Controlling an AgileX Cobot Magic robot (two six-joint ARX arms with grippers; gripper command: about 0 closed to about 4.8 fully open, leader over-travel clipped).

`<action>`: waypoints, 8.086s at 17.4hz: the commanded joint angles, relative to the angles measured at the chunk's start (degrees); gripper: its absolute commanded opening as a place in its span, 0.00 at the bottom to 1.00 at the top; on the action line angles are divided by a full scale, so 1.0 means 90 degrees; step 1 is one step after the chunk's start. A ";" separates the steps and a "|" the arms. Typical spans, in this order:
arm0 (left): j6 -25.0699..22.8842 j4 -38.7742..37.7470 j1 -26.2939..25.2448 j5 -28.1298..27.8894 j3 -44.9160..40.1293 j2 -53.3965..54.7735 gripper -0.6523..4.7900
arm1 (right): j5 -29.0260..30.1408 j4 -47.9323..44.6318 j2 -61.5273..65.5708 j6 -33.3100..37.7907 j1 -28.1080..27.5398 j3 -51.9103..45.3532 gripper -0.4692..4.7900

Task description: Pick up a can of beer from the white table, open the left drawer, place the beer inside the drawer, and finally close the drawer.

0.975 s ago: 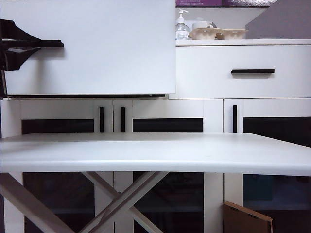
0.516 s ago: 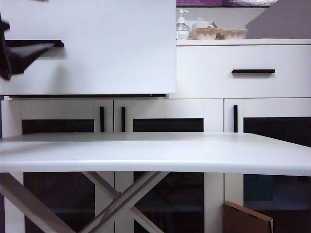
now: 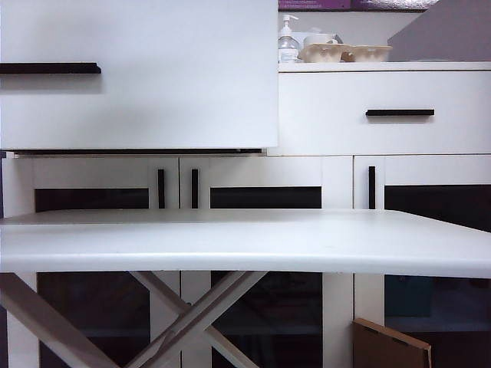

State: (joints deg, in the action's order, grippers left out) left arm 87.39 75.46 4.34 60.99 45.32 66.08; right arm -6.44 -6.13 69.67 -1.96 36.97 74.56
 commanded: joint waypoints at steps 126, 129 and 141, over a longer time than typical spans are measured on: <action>-1.0472 -1.5506 0.1554 -0.4826 0.8123 0.1350 0.11 | 0.1049 0.3954 0.4646 0.0474 0.0126 0.6317 0.08; -1.0367 -1.5477 0.1557 -0.4821 0.7613 0.1222 0.11 | 0.0988 0.4561 0.3820 0.0471 0.0126 0.6317 0.08; -0.9610 -1.0605 0.1557 -0.6428 0.1477 -0.1579 0.11 | 0.1156 0.6713 0.2759 0.1231 0.0146 0.6317 0.08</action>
State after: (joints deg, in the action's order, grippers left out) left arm 0.95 -25.02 18.33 5.13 60.10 52.23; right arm 2.72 53.06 94.91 8.62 38.17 131.20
